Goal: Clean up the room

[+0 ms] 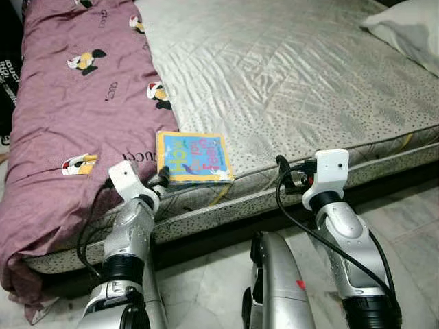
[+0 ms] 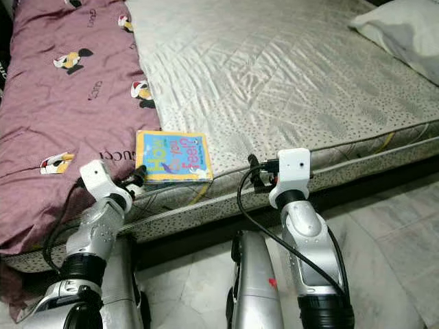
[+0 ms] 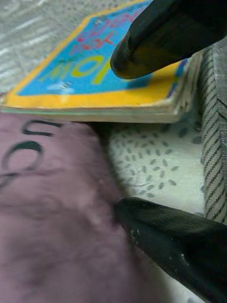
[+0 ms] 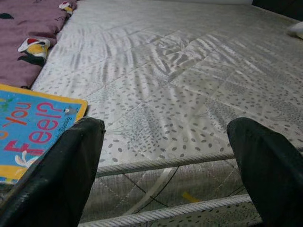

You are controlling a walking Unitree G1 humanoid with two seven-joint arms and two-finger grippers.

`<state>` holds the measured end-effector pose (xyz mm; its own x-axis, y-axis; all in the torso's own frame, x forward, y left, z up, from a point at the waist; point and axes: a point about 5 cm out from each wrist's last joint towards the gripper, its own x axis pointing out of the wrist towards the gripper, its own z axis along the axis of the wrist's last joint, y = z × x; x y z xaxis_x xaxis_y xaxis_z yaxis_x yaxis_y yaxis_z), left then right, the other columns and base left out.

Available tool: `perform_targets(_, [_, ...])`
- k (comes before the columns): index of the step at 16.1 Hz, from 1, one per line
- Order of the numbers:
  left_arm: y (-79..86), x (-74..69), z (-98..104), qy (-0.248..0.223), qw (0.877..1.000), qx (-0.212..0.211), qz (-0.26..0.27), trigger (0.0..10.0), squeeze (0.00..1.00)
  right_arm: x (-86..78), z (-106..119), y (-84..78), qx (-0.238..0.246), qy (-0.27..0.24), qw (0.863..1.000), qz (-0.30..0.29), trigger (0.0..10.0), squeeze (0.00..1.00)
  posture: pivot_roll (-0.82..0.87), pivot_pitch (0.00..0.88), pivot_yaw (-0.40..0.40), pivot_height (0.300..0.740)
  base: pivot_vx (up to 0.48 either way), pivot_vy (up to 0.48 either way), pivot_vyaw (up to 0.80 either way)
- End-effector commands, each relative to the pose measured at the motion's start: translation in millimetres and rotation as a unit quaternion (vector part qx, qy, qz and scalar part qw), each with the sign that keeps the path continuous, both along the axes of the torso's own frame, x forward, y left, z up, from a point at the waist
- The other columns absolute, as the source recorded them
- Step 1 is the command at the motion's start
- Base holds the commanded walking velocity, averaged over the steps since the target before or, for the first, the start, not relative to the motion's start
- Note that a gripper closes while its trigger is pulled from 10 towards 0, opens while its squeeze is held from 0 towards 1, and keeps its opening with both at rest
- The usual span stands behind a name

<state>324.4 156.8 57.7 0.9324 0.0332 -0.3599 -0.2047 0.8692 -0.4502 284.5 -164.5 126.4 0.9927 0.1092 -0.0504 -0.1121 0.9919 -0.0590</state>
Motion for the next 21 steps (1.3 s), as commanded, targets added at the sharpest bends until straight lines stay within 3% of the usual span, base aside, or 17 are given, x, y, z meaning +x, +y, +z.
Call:
perform_targets(1, [-0.2, 4.8, 6, -0.013, 1.0, -0.002, -0.001, 10.0, 0.0, -2.5, 4, -0.2, -0.002, -0.004, 1.0, 0.0, 10.0, 0.0, -0.15, 0.118, -0.02, 0.471, 0.0, 0.0, 0.0])
perform_targets(6, [-1.0, 16.1, 12, -0.026, 0.999, -0.014, -0.02, 10.0, 0.0, -3.4, 4, -0.5, -0.002, -0.007, 1.0, -0.002, 10.0, 0.0, -0.16, 0.117, -0.019, 0.462, 0.0, 0.0, 0.0])
perform_targets(8, [-3.2, 20.7, 9, -0.008, 0.998, -0.036, -0.045, 10.0, 0.0, -2.3, 5, -0.1, -0.004, -0.009, 1.0, -0.002, 10.0, 0.0, -0.16, 0.105, -0.019, 0.462, 0.0, 0.0, 0.0])
perform_targets(9, [-3.0, 23.3, 10, -0.01, 0.998, -0.039, -0.056, 8.7, 0.0, -1.0, 7, -0.7, -0.006, -0.012, 1.0, -0.004, 10.0, 0.0, -0.16, 0.102, -0.019, 0.462, 0.0, 0.0, 0.0])
perform_targets(10, [-1.9, 25.3, 12, -0.015, 0.998, -0.044, -0.052, 0.0, 0.0, -0.1, 7, -1.2, -0.006, -0.013, 1.0, -0.005, 10.0, 0.0, -0.17, 0.099, -0.019, 0.462, 0.0, 0.0, 0.0])
perform_targets(15, [-4.6, 35.5, 23, -0.028, 0.995, -0.061, -0.08, 0.0, 0.0, 2.8, 7, 0.1, -0.009, -0.016, 1.0, -0.007, 10.0, 0.0, -0.16, 0.078, -0.022, 0.462, 0.0, 0.0, 0.0])
perform_targets(21, [10.3, 39.8, 29, -0.041, 0.993, -0.087, -0.066, 0.0, 0.0, 13.1, 10, 5.3, -0.003, -0.03, 1.0, -0.011, 10.0, 0.0, -0.14, 0.059, -0.002, 0.462, 0.0, 0.0, 0.0])
